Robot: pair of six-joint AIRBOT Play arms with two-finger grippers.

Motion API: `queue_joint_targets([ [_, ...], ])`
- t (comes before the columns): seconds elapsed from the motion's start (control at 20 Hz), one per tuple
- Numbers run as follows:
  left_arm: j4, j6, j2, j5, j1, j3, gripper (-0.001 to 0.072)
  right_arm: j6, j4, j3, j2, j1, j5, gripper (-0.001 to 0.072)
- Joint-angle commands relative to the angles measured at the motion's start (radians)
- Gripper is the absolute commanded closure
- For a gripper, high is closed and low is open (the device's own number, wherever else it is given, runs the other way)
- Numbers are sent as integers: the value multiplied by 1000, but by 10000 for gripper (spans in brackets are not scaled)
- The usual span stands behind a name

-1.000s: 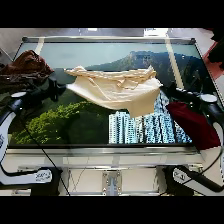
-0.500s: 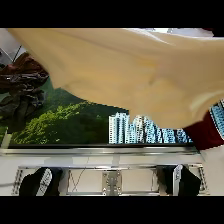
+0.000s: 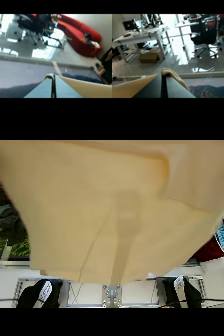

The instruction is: Fold the shirts.

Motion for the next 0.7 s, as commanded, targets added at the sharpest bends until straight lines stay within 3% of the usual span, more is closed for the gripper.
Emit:
queue_joint_targets([
  [0.0,275,-121,-176,-111,-141,-24,699,-13,-151,-13,-218,296,39,693],
  [0.1,566,-242,-278,-60,-276,-58,699,13,-399,-89,-344,564,-97,693],
  [0.25,892,-444,-457,68,-372,-87,699,171,-781,-150,-571,799,-330,694],
  [0.4,1010,-594,-649,216,-368,-70,699,219,-767,-147,-764,799,-494,694],
  [0.5,1013,-608,-743,240,-366,-28,699,225,-718,-147,-822,762,-561,694],
  [0.65,991,-609,-791,247,-367,-3,699,213,-745,-147,-832,726,-520,693],
])
